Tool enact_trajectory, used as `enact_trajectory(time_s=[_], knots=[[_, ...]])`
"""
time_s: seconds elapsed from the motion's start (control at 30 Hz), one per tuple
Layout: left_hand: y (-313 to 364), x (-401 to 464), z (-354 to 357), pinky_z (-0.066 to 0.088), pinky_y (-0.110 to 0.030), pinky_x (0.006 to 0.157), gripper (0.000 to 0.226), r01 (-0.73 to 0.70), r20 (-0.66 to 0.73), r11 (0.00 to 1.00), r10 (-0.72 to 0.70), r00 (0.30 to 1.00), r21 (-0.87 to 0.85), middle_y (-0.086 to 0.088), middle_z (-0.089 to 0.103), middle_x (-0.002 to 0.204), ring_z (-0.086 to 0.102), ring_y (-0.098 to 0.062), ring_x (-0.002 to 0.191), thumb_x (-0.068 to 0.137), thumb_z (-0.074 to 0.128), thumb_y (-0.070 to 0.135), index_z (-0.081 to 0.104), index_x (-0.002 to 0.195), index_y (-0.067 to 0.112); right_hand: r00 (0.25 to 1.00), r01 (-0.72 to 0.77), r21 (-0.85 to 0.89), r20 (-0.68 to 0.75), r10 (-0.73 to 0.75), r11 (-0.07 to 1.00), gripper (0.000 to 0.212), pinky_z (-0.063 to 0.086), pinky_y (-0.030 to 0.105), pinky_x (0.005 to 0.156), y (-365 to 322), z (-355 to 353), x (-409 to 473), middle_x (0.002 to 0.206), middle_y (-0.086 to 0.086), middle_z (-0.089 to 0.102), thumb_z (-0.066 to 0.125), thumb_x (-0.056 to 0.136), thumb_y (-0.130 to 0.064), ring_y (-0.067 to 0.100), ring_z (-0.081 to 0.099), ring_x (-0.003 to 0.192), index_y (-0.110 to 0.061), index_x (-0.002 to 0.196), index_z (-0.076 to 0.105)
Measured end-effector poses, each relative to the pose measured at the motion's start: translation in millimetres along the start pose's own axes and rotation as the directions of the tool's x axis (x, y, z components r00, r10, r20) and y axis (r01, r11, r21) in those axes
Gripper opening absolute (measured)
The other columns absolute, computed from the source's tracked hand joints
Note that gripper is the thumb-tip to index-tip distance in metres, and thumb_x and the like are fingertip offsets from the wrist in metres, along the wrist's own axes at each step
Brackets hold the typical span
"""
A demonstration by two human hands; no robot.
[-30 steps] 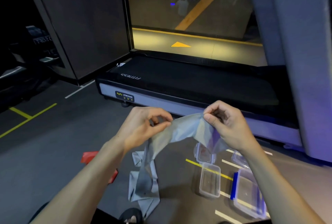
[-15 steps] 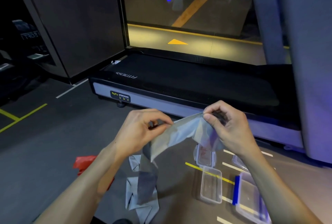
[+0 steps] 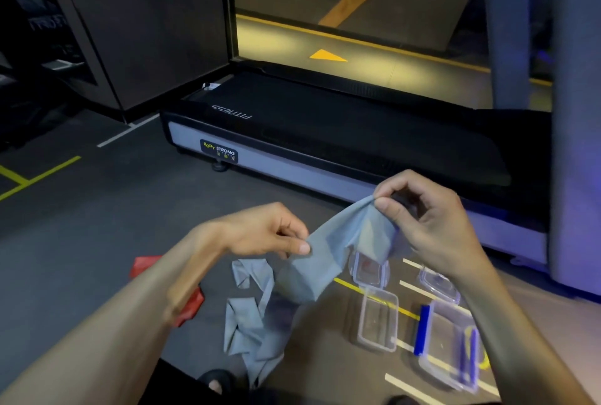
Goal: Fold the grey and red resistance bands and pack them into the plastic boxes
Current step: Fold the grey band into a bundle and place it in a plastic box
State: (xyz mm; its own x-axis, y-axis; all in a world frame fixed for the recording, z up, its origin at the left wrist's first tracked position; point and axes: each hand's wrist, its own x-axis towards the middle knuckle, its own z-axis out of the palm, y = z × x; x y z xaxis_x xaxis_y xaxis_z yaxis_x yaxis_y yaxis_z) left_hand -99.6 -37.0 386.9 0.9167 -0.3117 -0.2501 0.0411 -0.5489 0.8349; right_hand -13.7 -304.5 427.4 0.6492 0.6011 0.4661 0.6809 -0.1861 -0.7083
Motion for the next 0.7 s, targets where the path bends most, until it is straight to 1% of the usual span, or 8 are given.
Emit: enact_trajectory(time_s=[0.07, 0.13, 0.17, 0.27, 0.4, 0.53, 0.6, 0.7], knots=[[-1.2, 0.9, 3.8, 0.047, -0.021, 0.077, 0.015, -0.004, -0.010, 1.000, 0.004, 1.000, -0.007, -0.002, 0.072, 0.084, 0.059, -0.006, 0.078, 0.095, 0.072, 0.020, 0.075, 0.092, 0.006, 1.000, 0.002, 0.050, 0.002, -0.002, 0.999, 0.010, 0.051, 0.030, 0.075, -2.2, -1.7, -1.5, 0.087, -0.003, 0.068, 0.070, 0.092, -0.005, 0.016, 0.064, 0.083, -0.014, 0.092, 0.068], [-0.5, 1.1, 5.9, 0.047, -0.016, 0.073, 0.007, -0.009, -0.032, 0.999, 0.008, 0.999, -0.047, 0.005, 0.074, 0.080, 0.061, -0.001, 0.074, 0.092, 0.076, 0.017, 0.077, 0.085, 0.016, 1.000, 0.016, 0.076, 0.013, -0.017, 0.997, 0.008, 0.051, 0.033, 0.075, -2.5, -3.2, -2.0, 0.088, -0.002, 0.068, 0.070, 0.092, -0.005, 0.020, 0.064, 0.084, -0.013, 0.093, 0.068], [-0.6, 1.5, 6.6, 0.048, -0.016, 0.072, 0.011, -0.016, -0.045, 0.998, 0.013, 0.999, -0.060, 0.006, 0.074, 0.078, 0.062, 0.000, 0.073, 0.090, 0.077, 0.017, 0.077, 0.081, 0.023, 1.000, 0.018, 0.087, 0.017, -0.020, 0.996, 0.007, 0.052, 0.035, 0.076, -1.6, -4.0, -2.2, 0.088, 0.000, 0.068, 0.070, 0.092, -0.006, 0.021, 0.064, 0.085, -0.013, 0.093, 0.068], [0.3, 0.2, 7.4, 0.052, -0.020, 0.072, 0.017, -0.024, -0.088, 0.993, 0.014, 0.996, -0.115, 0.000, 0.075, 0.078, 0.065, -0.004, 0.073, 0.087, 0.080, 0.016, 0.078, 0.075, 0.029, 1.000, 0.002, 0.129, 0.007, -0.003, 0.992, 0.005, 0.052, 0.038, 0.078, 2.4, -8.2, -2.8, 0.090, 0.003, 0.068, 0.069, 0.092, -0.007, 0.024, 0.065, 0.087, -0.011, 0.094, 0.067], [2.4, -2.4, 9.6, 0.054, -0.022, 0.065, 0.003, -0.034, -0.135, 0.986, 0.012, 0.991, -0.163, -0.003, 0.076, 0.076, 0.067, -0.007, 0.069, 0.084, 0.082, 0.014, 0.081, 0.083, 0.017, 1.000, -0.016, 0.155, -0.005, 0.017, 0.988, 0.004, 0.051, 0.036, 0.077, 8.3, -12.1, -3.9, 0.090, 0.005, 0.068, 0.069, 0.092, -0.005, 0.028, 0.063, 0.087, -0.007, 0.094, 0.067], [4.7, -3.0, 10.8, 0.054, -0.032, 0.069, 0.015, -0.061, -0.200, 0.986, 0.029, 0.979, -0.157, -0.020, 0.076, 0.084, 0.067, -0.017, 0.072, 0.080, 0.085, 0.017, 0.080, 0.087, 0.005, 1.000, -0.014, 0.159, -0.014, 0.017, 0.987, 0.004, 0.051, 0.031, 0.077, 11.7, -14.8, -5.3, 0.089, 0.005, 0.068, 0.069, 0.092, -0.002, 0.028, 0.063, 0.086, -0.004, 0.093, 0.067], [6.9, -2.7, 12.1, 0.054, -0.034, 0.071, 0.014, -0.075, -0.207, 0.984, 0.041, 0.977, -0.160, -0.018, 0.077, 0.083, 0.067, -0.018, 0.073, 0.080, 0.085, 0.016, 0.079, 0.086, 0.004, 1.000, -0.014, 0.168, -0.020, 0.017, 0.986, 0.004, 0.051, 0.030, 0.077, 12.9, -16.6, -5.8, 0.089, 0.004, 0.068, 0.069, 0.092, -0.001, 0.024, 0.064, 0.084, -0.005, 0.093, 0.067], [9.6, -2.6, 13.3, 0.052, -0.026, 0.068, 0.007, -0.073, -0.193, 0.986, 0.043, 0.980, -0.151, -0.005, 0.073, 0.071, 0.063, -0.012, 0.067, 0.084, 0.082, 0.015, 0.076, 0.081, 0.011, 1.000, -0.013, 0.188, -0.019, 0.017, 0.982, 0.006, 0.051, 0.027, 0.077, 15.2, -20.0, -5.8, 0.089, 0.005, 0.068, 0.069, 0.092, -0.003, 0.016, 0.063, 0.084, -0.008, 0.093, 0.067]])
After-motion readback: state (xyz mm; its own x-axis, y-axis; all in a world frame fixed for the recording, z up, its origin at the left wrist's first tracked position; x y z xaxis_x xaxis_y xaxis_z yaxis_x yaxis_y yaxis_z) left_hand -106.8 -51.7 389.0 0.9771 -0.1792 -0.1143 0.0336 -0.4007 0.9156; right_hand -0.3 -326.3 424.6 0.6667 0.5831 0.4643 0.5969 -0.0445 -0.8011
